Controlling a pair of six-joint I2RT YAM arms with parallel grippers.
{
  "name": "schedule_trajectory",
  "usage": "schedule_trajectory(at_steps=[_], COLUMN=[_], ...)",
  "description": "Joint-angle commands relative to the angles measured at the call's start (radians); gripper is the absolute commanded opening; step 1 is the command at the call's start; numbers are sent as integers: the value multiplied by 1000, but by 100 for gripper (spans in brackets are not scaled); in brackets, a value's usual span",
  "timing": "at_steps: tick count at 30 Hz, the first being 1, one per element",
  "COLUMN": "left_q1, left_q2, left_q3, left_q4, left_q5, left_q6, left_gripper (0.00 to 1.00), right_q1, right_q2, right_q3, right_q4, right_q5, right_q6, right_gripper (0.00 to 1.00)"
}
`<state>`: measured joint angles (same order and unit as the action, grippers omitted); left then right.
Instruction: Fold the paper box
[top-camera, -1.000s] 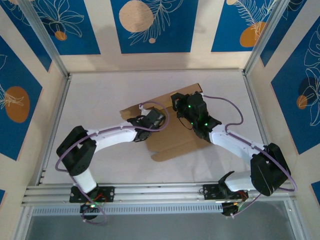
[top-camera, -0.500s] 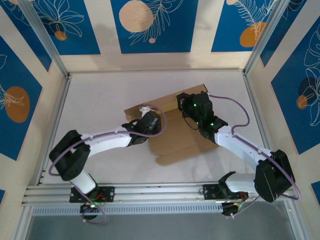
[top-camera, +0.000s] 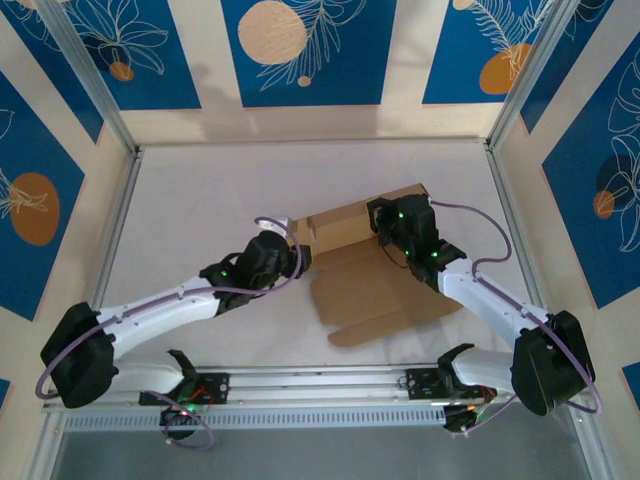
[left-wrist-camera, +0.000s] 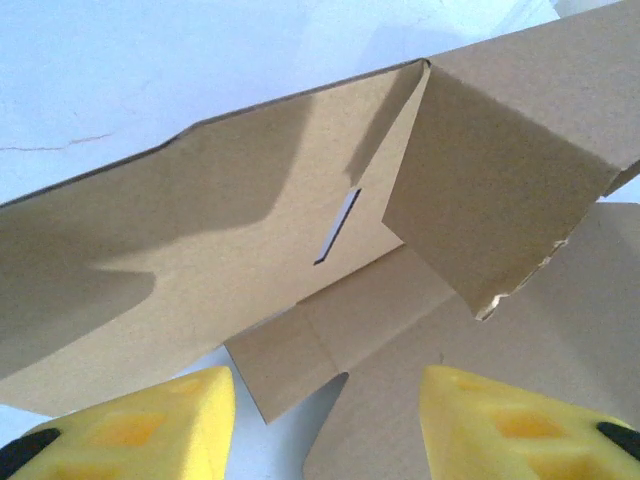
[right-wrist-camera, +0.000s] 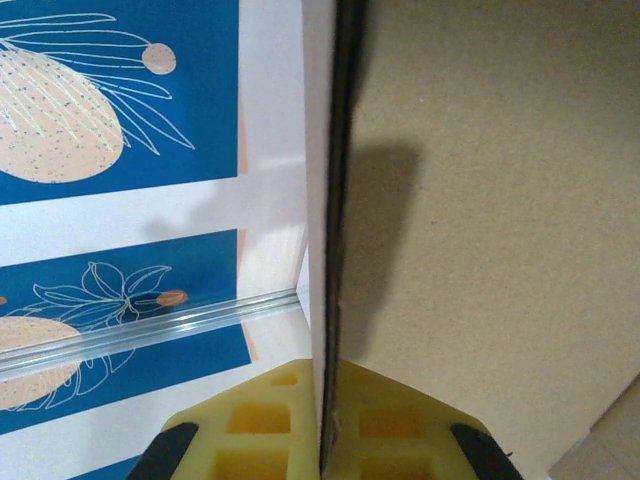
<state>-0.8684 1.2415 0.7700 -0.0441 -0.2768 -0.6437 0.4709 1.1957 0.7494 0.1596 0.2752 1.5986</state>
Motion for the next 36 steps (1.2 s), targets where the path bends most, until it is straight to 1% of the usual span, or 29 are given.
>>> schedule_trajectory(at_steps=[1,3,5,6,8,9,10,11,12,13,16,18,19,22,23,25,27,29,30,33,35,36], left_q1=[9,12,26,50,106,136,162,178,196,206,228,241,248,262,263,261,260,234,214,143,103,89], left_q2=[-16,-27,-48,-65,-111,-142,-177,-207,-244,-276,-341,-341,-333,-297,-284,-272,-264,-270,-276,-294,-272,-249], left_q3=[5,7,1,-11,-49,-75,-104,-124,-133,-135,-120,-92,-83,-84,-86,-105,-122,-170,-191,-265,-314,-327], left_q4=[-96,-125,-165,-166,-131,-87,-28,6,16,18,-21,-86,-107,-118,-128,-113,-111,-38,-10,132,231,285], left_q5=[9,8,-19,1,89,146,222,267,288,304,283,223,202,196,188,237,296,360,353,279,202,184], left_q6=[7,7,-24,-44,-71,-69,-36,1,39,98,229,279,296,308,277,186,46,-123,-193,-399,-543,-583], left_gripper=[51,51,52,53,53,54,55,56,61,64,66,65,65,65,65,65,60,57,57,61,63,64], right_q1=[-3,-3,-4,-5,-9,-12,-15,-18,-21,-24,-38,-54,-60,-81,-84,-89,-90,-89,-89,-87,-86,-86], right_q2=[-38,-44,-52,-57,-61,-62,-61,-60,-59,-60,-59,-58,-56,-53,-51,-51,-54,-60,-62,-60,-47,-36], right_q3=[-11,-17,-29,-35,-49,-55,-60,-63,-63,-62,-53,-48,-48,-52,-52,-51,-45,-44,-44,-48,-51,-51], right_q4=[11,6,5,4,5,7,10,14,16,14,-1,-10,-12,-4,-2,-2,-8,-6,-6,22,52,65], right_q5=[-11,-11,-8,-7,-7,-9,-13,-18,-25,-30,-56,-85,-96,-131,-140,-145,-141,-128,-122,-100,-91,-94], right_q6=[6,9,9,11,16,22,24,26,25,22,9,4,4,9,10,6,7,9,11,27,58,76], right_gripper=[2,2,2,2,2,2,2,2,2,2,2,2,2,2,2,2,2,2,2,2,3,3])
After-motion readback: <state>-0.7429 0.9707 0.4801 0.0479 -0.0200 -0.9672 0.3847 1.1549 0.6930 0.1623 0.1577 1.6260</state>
